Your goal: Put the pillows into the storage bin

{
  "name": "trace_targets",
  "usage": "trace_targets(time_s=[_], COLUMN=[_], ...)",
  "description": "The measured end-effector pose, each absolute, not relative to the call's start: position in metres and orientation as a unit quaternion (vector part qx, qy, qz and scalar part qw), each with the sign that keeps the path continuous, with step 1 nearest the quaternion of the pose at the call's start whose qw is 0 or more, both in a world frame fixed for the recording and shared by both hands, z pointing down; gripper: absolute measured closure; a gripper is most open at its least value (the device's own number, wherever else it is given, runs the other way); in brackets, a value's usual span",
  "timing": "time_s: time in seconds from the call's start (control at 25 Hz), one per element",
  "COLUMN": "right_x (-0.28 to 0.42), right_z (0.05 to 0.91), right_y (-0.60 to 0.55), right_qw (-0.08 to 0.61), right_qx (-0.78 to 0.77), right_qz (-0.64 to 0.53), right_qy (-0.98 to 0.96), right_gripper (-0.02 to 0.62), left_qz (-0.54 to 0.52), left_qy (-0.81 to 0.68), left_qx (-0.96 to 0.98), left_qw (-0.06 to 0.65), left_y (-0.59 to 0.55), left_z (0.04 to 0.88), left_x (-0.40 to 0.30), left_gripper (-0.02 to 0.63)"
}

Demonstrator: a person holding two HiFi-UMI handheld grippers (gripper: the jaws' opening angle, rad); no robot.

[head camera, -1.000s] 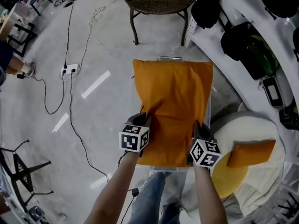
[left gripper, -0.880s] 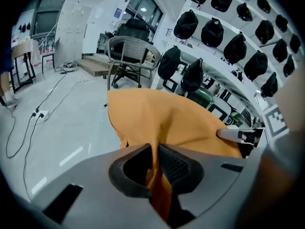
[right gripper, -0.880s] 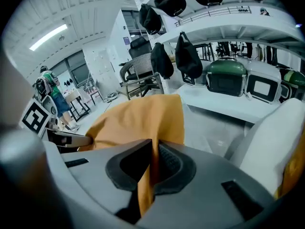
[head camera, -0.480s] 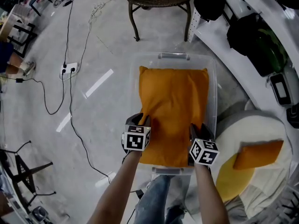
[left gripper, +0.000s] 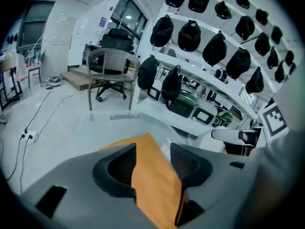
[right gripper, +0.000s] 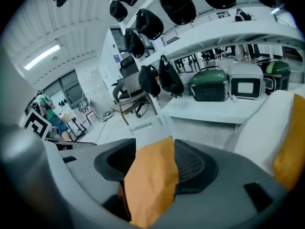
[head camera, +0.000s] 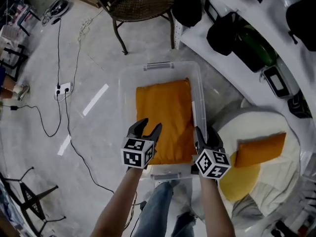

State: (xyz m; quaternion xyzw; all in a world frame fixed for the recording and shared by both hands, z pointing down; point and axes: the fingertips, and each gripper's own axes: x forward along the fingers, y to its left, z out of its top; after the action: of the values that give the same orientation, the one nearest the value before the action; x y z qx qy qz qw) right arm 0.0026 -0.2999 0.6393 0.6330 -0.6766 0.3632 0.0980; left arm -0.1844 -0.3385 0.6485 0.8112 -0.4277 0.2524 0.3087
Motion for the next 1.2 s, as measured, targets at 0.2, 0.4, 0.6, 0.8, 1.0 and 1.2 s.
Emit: trace_targets(time_s=[0.2,0.4,0.6,0.8,1.0,1.2], right_x=[0.079,0.193,0.292,0.363,0.402,0.413], right_z=[0.596,0.569,0.559,0.582,0.643,0.71], right_y=[-0.273,-0.206,-0.127,-0.047,-0.003,0.01], right_qw=[0.063,0.033,0.005,-0.013,-0.011,-0.019], right_qx=[0.682,0.745,0.794,0.824,0.83,0.817], right_qz=[0.355,0.346,0.347,0.348,0.359,0.378], right_qy=[-0.637,-0.569,-0.499,-0.447,-0.427,-0.435], right_gripper=[0.36,0.36,0.36,0.36,0.36,0.327], left_qz=[0.245,0.25,0.278,0.312,0.349,0.379], left_qy=[-0.361,-0.254,-0.138,-0.06,-0.002,0.034], left_qx=[0.86,0.907,0.931,0.935,0.927,0.918], left_qw=[0.266,0.223,0.194,0.156,0.135,0.112], left_y=[-0.346,-0.318,-0.257,-0.187,-0.139,-0.106], left_z=[0.589,0.548,0.536,0.564,0.63,0.701], left_x=[-0.085,0.055,0.186,0.281,0.342,0.373], left_gripper=[0.383,0.379,0.374,0.36,0.345,0.331])
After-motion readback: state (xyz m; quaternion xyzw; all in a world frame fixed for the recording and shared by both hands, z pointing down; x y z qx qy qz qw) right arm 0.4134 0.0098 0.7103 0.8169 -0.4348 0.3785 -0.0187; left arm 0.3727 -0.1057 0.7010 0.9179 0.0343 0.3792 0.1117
